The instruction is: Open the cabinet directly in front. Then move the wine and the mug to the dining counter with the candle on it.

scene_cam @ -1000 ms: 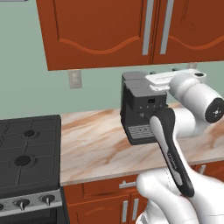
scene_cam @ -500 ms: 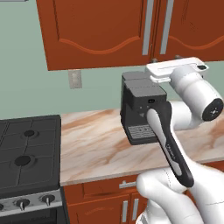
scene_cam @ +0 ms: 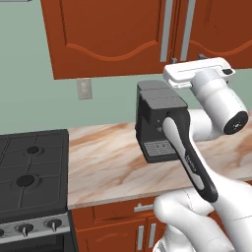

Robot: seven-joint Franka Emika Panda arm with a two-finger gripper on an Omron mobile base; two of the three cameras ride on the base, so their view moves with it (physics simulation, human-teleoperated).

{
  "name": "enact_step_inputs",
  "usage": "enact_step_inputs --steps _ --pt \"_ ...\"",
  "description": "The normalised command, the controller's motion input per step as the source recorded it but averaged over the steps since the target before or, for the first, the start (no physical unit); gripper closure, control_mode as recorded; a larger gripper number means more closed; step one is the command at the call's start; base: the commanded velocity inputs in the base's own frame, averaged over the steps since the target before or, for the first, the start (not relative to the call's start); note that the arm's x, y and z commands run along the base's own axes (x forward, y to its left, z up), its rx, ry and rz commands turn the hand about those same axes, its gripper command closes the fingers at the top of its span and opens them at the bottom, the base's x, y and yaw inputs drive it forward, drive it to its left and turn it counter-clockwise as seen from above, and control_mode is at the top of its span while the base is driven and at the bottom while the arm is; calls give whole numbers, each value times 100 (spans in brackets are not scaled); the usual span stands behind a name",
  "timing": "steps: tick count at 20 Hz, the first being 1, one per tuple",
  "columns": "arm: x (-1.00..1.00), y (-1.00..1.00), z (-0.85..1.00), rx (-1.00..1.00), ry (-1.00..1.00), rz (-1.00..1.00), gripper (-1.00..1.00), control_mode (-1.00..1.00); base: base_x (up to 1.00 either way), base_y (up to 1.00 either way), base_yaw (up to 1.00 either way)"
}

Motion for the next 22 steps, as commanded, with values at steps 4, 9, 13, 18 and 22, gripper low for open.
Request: enact_step_inputs --steps 4,9,13,18,22 --pt "2 0 3 0 0 0 -100 -100 0 0 0" --pt "13 0 0 0 0 0 -100 -100 0 0 0" --pt "18 0 0 0 0 0 -100 -100 0 0 0" --pt "23 0 0 0 0 0 -100 -100 0 0 0" --pt "29 0 0 0 0 0 -100 -100 0 0 0"
